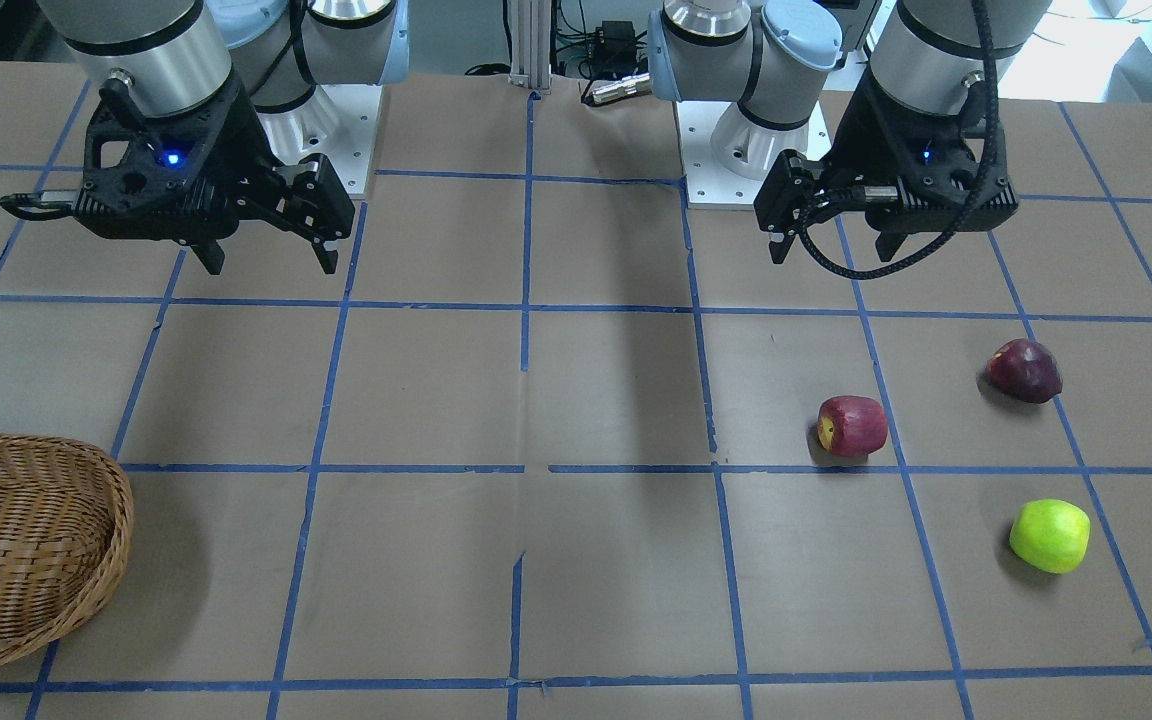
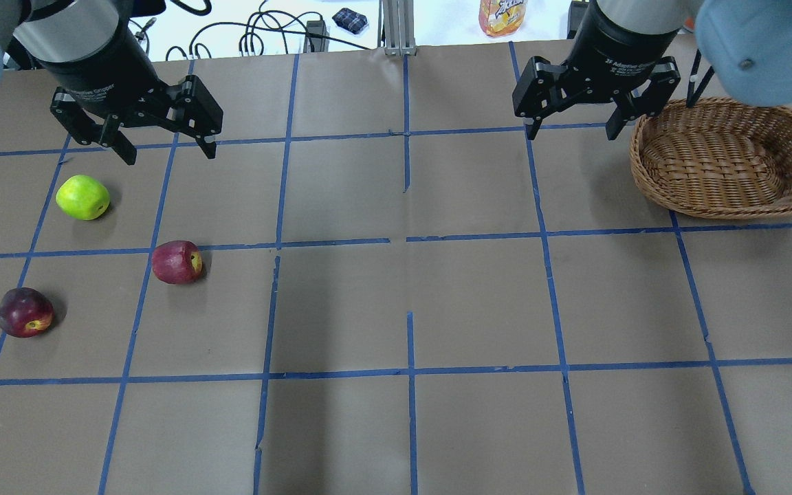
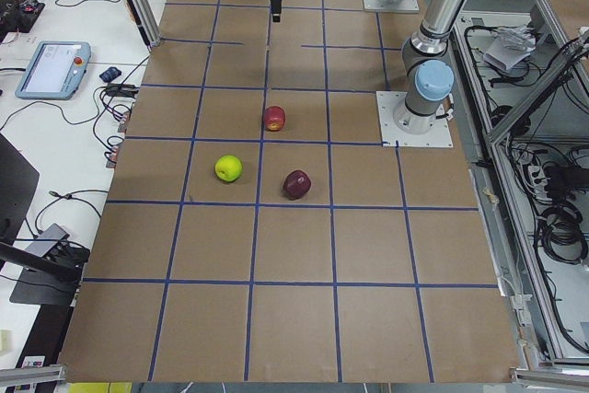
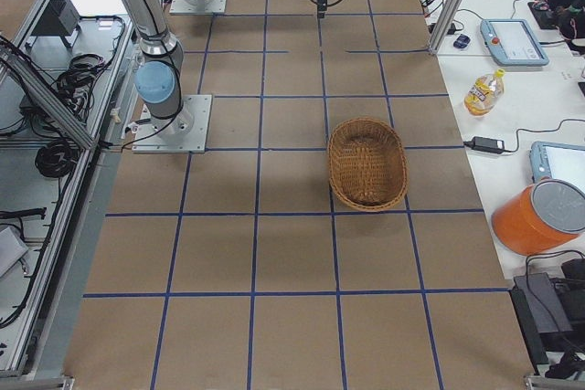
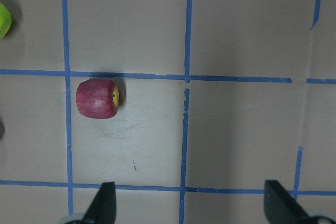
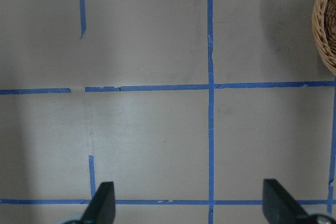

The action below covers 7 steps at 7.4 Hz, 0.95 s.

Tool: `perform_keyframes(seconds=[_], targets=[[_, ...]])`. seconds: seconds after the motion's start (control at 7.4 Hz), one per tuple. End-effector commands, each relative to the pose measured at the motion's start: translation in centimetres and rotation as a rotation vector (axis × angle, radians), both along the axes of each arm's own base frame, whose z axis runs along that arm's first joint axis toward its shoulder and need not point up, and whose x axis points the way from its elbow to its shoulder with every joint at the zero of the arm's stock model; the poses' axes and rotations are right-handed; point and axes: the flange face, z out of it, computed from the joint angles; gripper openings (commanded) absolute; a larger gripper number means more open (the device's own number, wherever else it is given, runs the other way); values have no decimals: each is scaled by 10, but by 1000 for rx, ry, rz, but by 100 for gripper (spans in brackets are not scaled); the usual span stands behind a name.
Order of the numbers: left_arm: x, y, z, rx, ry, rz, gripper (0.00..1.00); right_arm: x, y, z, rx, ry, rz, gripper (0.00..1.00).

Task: Put all apples into basket
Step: 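Reach the left gripper down over the red apple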

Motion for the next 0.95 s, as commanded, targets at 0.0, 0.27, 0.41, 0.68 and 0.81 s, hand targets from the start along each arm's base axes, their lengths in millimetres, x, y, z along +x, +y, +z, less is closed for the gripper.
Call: perform_keyframes(seconds=[0.0,0.27,0.41,0.68,0.81], targets=[[0,0,-1,2,0,0,100,0,0,0,0,0,0,100],[1,1,0,0,0,0,100,0,0,0,0,0,0,100],[1,1,0,0,-2,-3,100,0,0,0,0,2,1,100],[61,-6,-36,109,-99,-2,100,0,0,0,0,0,0,100],[100,-16,-74,146,-20,32,100,-1,0,0,-1,0,-2,100]])
